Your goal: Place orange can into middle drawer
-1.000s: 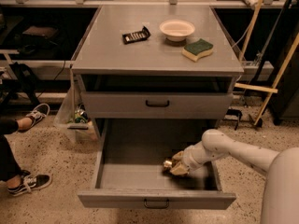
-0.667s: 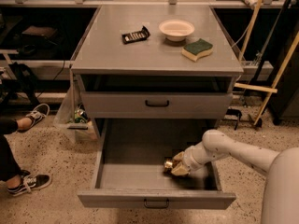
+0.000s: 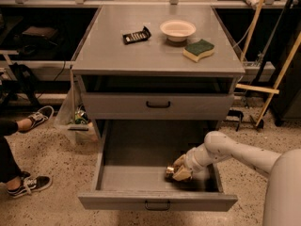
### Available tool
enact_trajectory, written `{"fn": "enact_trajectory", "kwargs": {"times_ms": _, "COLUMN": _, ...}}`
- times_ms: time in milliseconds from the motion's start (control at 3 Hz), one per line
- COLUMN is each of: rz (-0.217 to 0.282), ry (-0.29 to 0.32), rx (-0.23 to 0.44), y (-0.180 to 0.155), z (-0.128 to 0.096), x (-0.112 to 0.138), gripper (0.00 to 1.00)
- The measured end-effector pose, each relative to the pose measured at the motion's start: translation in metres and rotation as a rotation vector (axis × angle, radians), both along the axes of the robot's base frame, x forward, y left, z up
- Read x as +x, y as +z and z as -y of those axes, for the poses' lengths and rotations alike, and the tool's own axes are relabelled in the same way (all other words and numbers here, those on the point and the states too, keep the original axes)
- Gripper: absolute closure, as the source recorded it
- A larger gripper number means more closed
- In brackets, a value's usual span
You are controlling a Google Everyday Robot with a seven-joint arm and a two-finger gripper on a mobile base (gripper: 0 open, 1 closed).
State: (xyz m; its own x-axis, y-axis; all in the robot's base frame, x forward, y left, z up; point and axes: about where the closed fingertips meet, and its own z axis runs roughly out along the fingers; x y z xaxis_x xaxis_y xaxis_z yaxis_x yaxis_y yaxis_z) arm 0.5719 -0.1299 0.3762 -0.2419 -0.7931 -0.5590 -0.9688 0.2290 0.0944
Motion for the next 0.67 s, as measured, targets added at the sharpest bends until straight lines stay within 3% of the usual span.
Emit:
{"fn": "enact_trajectory", "kwargs": {"times_ms": 333, "rz": 0.0, "ry": 0.0, "rx": 0.0, "y": 0.0, "z": 0.0, "x": 0.0, "gripper": 0.12}}
{"fn": "enact_trajectory", "kwargs": {"times_ms": 667, "rz": 0.0, "ry": 0.0, "rx": 0.0, "y": 0.0, "z": 0.0, "x": 0.0, "gripper": 0.0}}
